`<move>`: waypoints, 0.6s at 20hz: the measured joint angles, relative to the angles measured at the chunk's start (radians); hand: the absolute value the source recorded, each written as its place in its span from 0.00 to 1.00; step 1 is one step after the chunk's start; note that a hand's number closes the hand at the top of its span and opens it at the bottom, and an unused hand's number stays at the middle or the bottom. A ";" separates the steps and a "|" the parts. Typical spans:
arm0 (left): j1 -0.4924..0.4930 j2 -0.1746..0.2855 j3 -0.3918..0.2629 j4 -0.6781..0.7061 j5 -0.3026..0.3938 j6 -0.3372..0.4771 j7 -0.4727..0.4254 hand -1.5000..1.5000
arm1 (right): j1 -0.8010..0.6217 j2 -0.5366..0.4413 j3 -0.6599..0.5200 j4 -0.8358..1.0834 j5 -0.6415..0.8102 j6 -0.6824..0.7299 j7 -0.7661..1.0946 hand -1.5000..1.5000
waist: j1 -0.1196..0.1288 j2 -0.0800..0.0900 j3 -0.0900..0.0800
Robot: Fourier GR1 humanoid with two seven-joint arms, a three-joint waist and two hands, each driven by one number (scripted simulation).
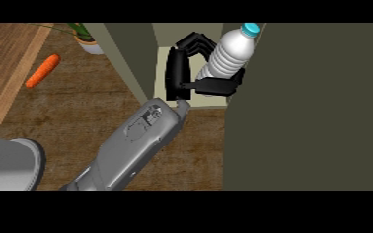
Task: Pick up the bottled water, place it into the cabinet and close the cabinet
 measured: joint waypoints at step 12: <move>-0.092 -0.001 0.140 0.306 0.119 -0.099 -0.190 1.00 | -0.022 -0.008 -0.009 0.011 -0.026 0.028 0.016 0.00 | -0.013 0.007 0.000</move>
